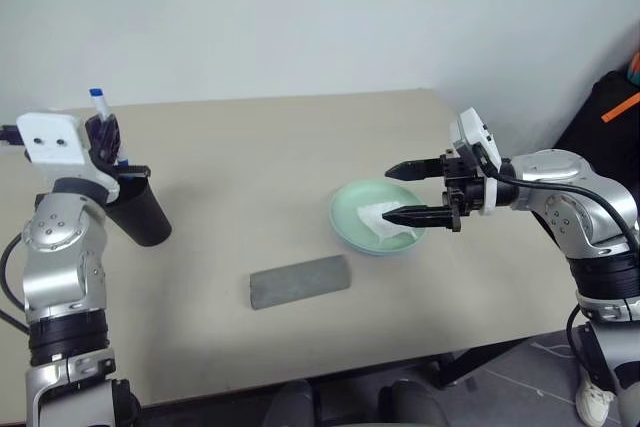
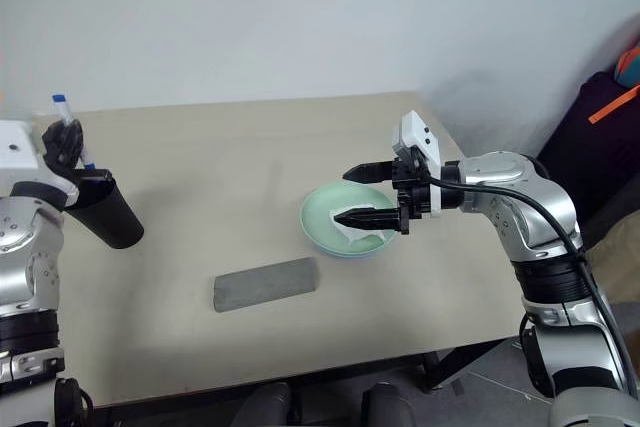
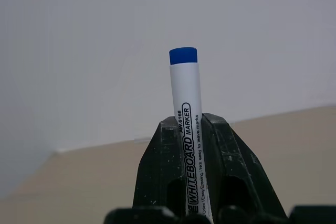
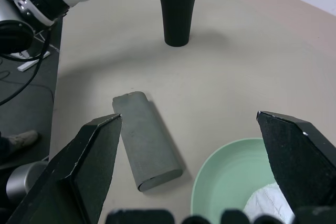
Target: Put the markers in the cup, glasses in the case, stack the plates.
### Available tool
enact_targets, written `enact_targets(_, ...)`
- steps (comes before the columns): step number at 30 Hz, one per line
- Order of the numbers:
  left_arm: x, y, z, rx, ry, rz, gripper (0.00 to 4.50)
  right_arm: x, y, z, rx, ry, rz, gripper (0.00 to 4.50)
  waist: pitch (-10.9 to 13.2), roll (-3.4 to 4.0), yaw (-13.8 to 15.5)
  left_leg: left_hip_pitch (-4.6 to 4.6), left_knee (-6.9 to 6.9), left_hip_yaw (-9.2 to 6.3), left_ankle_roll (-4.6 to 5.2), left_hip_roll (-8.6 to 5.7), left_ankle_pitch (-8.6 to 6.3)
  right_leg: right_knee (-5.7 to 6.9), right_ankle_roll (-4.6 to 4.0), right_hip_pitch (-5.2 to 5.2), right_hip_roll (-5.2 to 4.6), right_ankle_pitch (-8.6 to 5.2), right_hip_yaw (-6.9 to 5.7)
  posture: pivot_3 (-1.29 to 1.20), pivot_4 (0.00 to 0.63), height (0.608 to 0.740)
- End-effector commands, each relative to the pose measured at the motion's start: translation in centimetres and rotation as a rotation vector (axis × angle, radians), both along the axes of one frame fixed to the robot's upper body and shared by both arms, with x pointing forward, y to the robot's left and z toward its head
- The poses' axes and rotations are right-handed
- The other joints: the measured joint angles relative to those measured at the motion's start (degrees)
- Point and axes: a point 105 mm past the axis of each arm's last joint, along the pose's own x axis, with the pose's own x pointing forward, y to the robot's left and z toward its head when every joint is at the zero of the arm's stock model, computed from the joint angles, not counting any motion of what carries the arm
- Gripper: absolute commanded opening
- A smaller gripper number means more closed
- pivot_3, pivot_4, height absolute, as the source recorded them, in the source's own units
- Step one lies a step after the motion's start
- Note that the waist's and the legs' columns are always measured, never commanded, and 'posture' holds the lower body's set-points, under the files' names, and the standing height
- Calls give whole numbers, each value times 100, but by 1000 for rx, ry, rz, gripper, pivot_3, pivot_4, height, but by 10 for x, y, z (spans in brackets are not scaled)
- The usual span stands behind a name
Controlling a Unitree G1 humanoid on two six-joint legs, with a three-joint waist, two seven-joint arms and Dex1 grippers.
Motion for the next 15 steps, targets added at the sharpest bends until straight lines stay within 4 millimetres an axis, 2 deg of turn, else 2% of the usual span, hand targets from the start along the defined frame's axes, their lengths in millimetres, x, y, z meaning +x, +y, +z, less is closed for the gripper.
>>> enact_targets(1, -7, 3, 14, 34, -59, 10, 107, -1, -2, 13, 11, -55, 6, 4463, 0, 0, 5, 0, 0, 0, 0, 0, 0, 0, 0, 0, -1, 0, 0, 0, 0, 740)
enact_targets(15, -9, 11, -5, 48, -65, 43, 107, -3, 0, 14, 13, -56, 12, 4463, 0, 0, 1, -2, -3, 7, 0, 3, 0, 0, -5, -7, -1, 4, -3, 0, 0, 740)
